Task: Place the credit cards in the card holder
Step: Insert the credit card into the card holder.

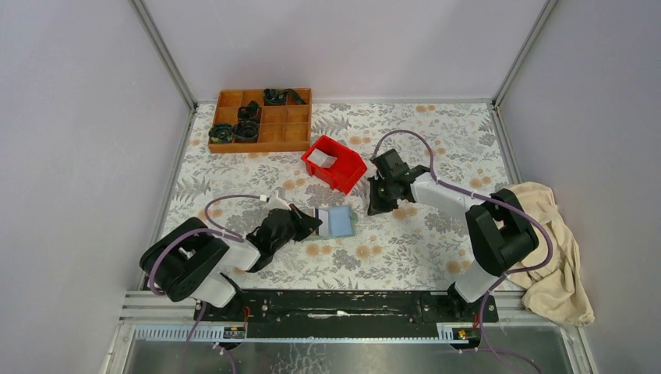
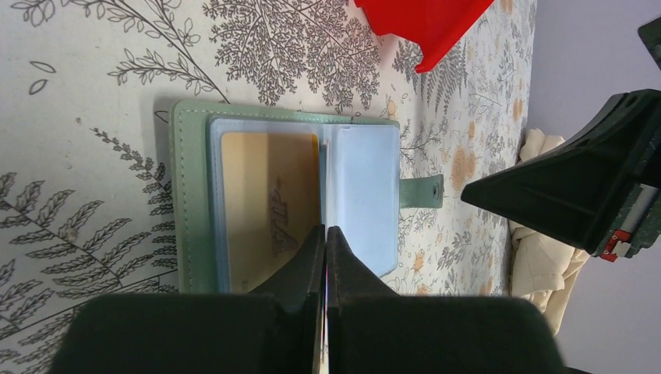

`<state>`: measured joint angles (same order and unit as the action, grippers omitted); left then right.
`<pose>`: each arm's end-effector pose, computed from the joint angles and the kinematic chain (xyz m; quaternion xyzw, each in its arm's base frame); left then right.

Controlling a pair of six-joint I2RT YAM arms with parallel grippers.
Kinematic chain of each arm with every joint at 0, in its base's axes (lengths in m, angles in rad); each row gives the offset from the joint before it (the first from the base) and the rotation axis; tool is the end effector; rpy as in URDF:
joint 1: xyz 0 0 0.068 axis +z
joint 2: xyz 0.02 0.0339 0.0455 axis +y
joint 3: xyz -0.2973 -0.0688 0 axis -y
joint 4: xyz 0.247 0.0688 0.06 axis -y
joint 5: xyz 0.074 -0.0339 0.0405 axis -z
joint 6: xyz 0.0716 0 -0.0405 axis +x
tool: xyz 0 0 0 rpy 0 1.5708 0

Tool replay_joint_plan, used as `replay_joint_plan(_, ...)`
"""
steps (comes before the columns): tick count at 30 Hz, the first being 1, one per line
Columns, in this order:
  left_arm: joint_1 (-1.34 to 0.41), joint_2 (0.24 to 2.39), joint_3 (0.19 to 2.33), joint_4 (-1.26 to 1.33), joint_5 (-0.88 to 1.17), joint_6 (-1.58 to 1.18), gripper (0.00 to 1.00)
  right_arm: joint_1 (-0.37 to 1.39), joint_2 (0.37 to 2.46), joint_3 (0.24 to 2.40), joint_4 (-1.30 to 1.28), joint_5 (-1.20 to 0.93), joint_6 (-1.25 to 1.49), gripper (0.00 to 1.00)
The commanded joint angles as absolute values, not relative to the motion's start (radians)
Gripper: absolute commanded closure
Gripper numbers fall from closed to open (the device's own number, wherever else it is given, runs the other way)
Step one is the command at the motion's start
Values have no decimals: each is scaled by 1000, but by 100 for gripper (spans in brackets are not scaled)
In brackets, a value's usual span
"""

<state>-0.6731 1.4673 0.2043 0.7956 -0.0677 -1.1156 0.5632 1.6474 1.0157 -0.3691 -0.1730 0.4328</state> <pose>0.1994 -0.1528 0.1265 -0.2041 0.8265 -0.3904 0.3504 0.2940 0.2002 0.1908 -0.0865 0.9525 0.2066 0.2065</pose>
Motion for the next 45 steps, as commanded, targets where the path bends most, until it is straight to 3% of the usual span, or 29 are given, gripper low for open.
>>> replay_joint_plan(1,-679,1505,211,906,-86,-1117,100,577,1655,1022,-374,-150,434,100)
replay_joint_plan(25,-680,1765,177,1270,-75,-1233,100,615,1764,1044,-385,-153,442,100)
replay_joint_plan(45,-680,1828,190,1354,-84,-1279,100,680,1809,1066,-402,-138,451,100)
